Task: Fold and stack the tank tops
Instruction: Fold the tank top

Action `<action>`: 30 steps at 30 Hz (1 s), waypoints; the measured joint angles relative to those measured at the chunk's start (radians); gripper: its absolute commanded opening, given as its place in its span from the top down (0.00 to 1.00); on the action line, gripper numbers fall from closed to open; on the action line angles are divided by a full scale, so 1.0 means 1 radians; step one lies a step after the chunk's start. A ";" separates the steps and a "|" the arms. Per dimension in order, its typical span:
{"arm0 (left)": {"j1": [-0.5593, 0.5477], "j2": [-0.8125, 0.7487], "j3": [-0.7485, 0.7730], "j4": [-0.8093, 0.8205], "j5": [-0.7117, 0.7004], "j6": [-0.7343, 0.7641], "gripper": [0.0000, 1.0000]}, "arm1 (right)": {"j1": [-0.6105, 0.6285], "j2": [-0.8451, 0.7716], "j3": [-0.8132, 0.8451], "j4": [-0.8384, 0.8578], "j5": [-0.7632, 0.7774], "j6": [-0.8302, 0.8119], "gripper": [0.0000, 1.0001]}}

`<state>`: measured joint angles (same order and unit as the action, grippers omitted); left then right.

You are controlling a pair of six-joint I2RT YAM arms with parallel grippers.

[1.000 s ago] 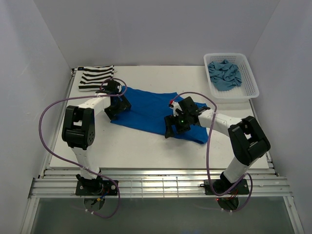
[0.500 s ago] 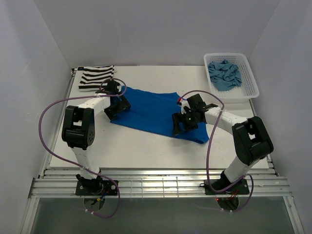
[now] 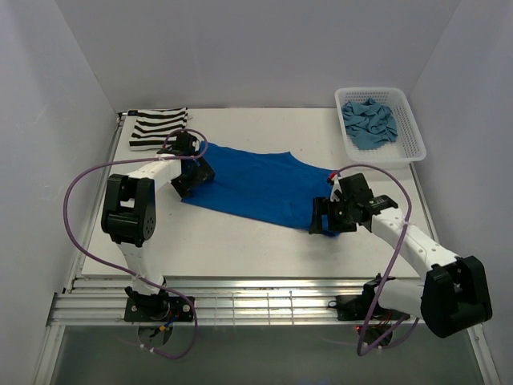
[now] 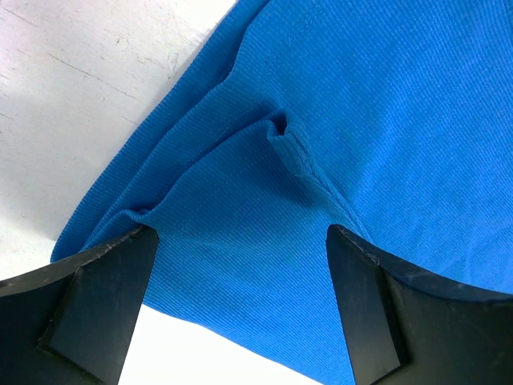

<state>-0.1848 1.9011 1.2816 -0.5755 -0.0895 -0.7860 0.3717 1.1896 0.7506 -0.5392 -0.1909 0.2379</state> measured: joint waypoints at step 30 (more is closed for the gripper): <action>0.000 -0.002 0.001 -0.005 -0.005 -0.002 0.02 | -0.116 0.190 -0.004 0.104 -0.074 0.006 0.10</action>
<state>-0.1848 1.8996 1.2827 -0.5800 -0.0940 -0.7876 0.2558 1.3800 0.7464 -0.4351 -0.2649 0.2436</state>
